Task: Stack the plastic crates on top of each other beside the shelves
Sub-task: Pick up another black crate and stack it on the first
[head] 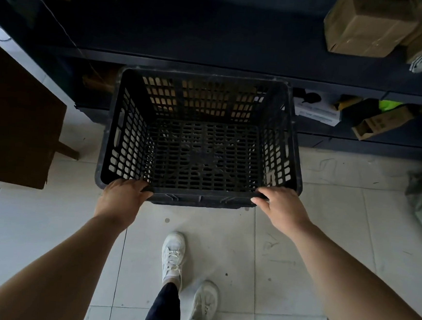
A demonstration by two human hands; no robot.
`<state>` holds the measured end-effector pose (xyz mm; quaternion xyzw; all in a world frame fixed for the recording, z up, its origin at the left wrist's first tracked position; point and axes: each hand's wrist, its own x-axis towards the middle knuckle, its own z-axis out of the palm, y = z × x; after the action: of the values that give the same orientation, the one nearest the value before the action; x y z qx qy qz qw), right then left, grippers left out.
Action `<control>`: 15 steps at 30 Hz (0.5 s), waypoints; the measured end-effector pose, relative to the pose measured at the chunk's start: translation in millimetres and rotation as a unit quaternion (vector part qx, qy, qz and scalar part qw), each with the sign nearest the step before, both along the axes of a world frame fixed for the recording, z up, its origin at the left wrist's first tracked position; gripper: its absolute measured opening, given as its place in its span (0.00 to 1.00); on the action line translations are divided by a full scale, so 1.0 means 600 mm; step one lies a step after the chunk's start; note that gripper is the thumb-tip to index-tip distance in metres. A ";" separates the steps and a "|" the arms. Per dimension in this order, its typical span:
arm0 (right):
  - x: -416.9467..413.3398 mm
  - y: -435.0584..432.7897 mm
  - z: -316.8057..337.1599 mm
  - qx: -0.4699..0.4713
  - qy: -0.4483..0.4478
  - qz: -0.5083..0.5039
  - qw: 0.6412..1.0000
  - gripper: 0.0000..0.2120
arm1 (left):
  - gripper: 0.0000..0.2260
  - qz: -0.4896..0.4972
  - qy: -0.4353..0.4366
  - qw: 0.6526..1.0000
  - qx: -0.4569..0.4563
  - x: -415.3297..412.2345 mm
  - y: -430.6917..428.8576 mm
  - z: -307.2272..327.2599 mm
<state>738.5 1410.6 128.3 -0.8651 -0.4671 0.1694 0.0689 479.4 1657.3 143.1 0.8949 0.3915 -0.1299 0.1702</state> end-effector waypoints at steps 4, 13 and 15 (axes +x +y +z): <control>-0.003 -0.002 -0.006 -0.005 -0.002 -0.003 1.000 0.14 | 0.12 -0.001 -0.002 1.000 -0.002 -0.002 -0.002 -0.001; -0.035 -0.009 -0.014 -0.041 0.004 -0.032 0.999 0.23 | 0.15 0.002 0.001 1.000 -0.005 -0.014 -0.001 0.002; -0.040 -0.010 -0.012 -0.054 0.001 -0.031 0.998 0.35 | 0.18 0.006 0.009 1.000 -0.013 -0.013 -0.004 -0.003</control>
<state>714.3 1404.8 121.1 -0.8813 -0.4304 0.1930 0.0275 471.4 1655.0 141.4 0.8891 0.3964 -0.1420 0.1795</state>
